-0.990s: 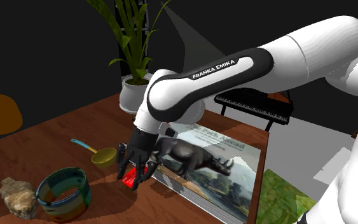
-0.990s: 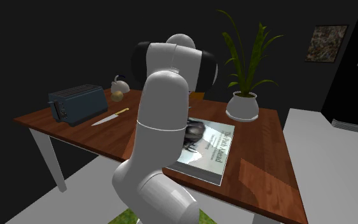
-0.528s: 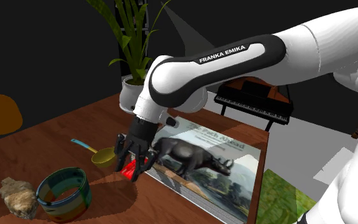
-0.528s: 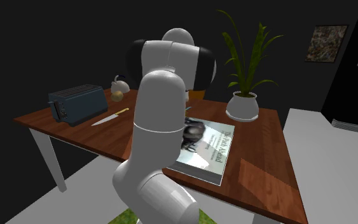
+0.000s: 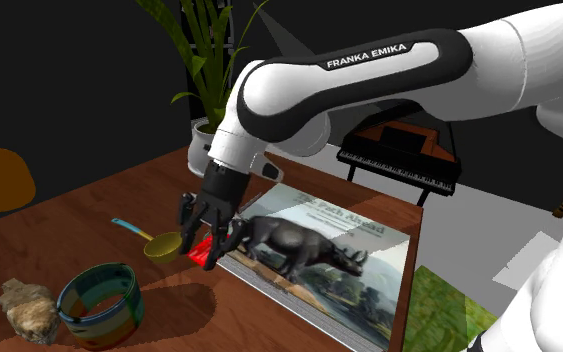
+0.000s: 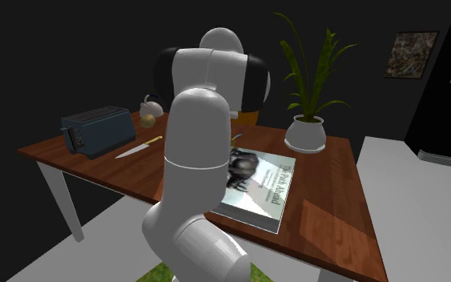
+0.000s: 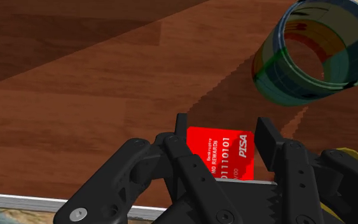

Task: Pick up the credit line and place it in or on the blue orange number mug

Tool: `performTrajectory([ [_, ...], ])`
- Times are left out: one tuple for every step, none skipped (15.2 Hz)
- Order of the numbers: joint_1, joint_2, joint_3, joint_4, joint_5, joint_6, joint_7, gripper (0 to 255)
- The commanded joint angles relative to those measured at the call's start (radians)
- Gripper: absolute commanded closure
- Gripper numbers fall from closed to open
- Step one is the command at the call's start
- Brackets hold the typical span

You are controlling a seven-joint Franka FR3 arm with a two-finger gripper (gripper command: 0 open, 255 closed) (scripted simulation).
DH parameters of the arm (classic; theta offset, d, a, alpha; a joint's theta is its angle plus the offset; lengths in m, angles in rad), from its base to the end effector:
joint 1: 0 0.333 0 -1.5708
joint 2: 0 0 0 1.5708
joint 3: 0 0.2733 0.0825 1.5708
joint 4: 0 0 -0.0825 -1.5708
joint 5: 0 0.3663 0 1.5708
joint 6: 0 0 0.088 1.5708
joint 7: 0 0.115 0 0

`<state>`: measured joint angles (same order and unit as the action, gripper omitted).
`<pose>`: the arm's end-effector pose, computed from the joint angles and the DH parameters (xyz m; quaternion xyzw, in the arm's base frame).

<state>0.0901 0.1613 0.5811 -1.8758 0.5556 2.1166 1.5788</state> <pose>0.4500 0.3792 0.4155 -0.7933 0.5368 0.2361 0.1636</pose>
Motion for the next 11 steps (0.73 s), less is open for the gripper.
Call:
performTrajectory([
  [-0.001, -0.01, 0.0, 0.017, -0.002, -0.024, 0.013, 255],
  [-0.002, -0.014, 0.0, 0.026, -0.003, -0.035, 0.019, 255],
  [-0.003, -0.018, -0.001, 0.035, -0.004, -0.046, 0.024, 255],
  [-0.003, -0.019, -0.001, 0.038, -0.005, -0.051, 0.027, 255],
  [0.014, 0.02, 0.004, 0.081, -0.032, -0.044, 0.056, 255],
  [0.032, 0.06, 0.007, 0.125, -0.061, -0.04, 0.086, 255],
  [0.053, 0.1, 0.009, 0.171, -0.09, -0.038, 0.116, 255],
  [0.075, 0.141, 0.008, 0.22, -0.119, -0.038, 0.145, 255],
  [0.1, 0.182, 0.006, 0.271, -0.148, -0.041, 0.174, 255],
  [0.125, 0.224, 0.002, 0.326, -0.177, -0.047, 0.202, 255],
  [0.153, 0.267, -0.003, 0.384, -0.206, -0.055, 0.229, 255],
])
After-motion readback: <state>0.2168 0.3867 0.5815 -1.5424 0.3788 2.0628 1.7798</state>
